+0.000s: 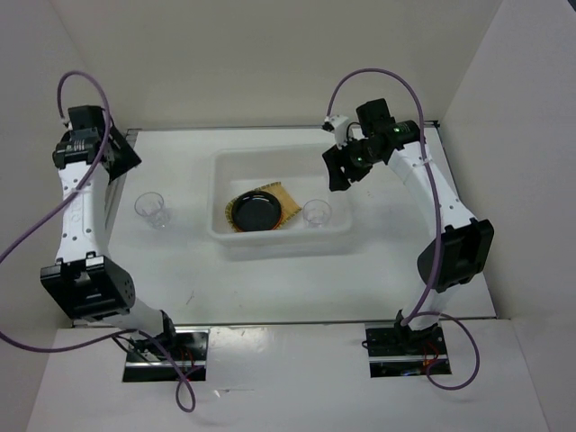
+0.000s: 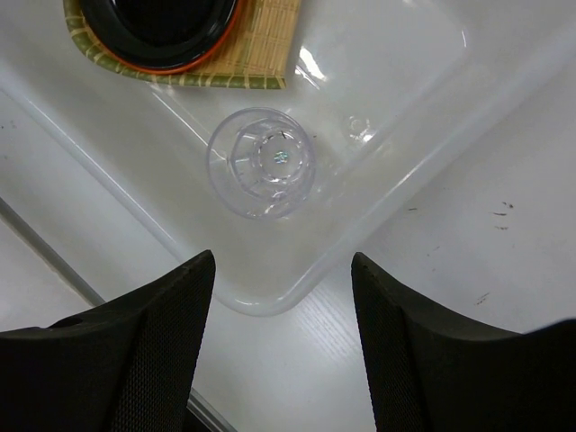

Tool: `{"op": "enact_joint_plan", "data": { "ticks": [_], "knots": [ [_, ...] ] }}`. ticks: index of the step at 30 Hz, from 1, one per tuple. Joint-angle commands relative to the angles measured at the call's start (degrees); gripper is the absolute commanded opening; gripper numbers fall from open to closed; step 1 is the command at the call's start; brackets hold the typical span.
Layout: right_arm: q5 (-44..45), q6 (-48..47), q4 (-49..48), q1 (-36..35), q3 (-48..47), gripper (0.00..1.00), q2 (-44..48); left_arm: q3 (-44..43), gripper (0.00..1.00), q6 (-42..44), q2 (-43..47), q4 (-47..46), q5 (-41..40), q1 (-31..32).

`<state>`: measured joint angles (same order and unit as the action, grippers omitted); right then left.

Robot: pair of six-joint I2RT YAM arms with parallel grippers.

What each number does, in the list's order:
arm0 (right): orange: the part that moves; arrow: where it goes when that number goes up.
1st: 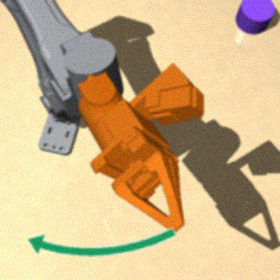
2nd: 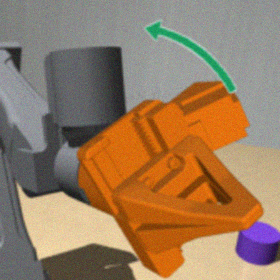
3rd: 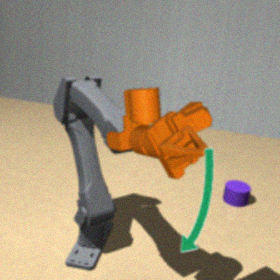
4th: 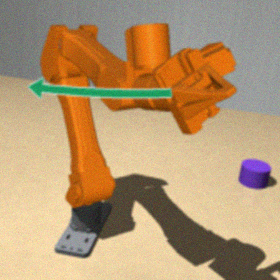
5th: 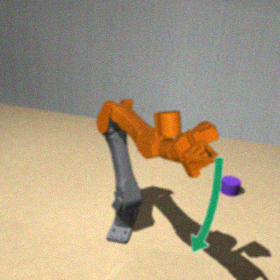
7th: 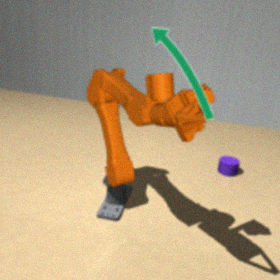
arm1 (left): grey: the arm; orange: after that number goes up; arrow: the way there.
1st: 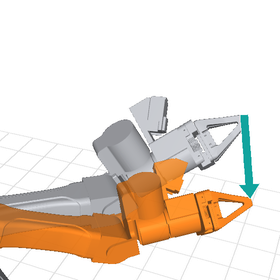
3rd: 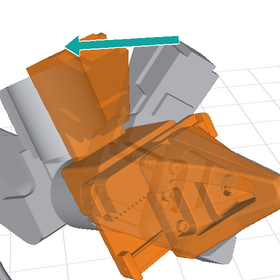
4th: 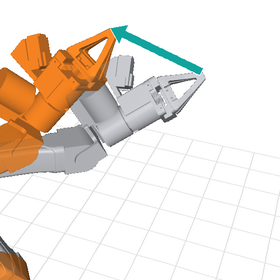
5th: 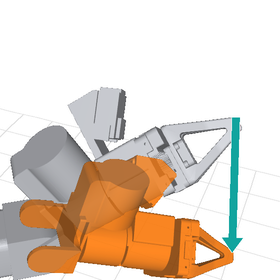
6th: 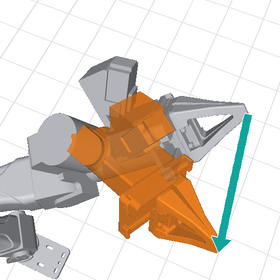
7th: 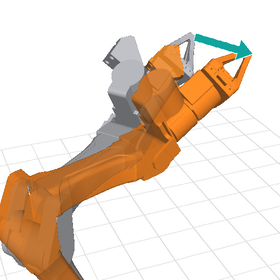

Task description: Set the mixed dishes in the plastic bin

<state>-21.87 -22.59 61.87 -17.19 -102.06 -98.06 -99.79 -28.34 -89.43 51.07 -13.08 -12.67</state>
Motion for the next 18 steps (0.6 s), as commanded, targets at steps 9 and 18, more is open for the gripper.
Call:
{"op": "enact_joint_plan", "data": {
  "ticks": [9, 18],
  "knots": [
    [-2.39, -1.23, -0.87, 0.23, 1.25, 0.68, 3.05, 21.04, 0.79, 1.88, 0.49, -5.28, 9.73, -7.55],
    [-2.39, -1.23, -0.25, 0.75, 0.72, 0.68, 2.52, 25.17, 0.73, 1.88, -3.12, -9.23, 9.21, -8.08]
  ]
}}
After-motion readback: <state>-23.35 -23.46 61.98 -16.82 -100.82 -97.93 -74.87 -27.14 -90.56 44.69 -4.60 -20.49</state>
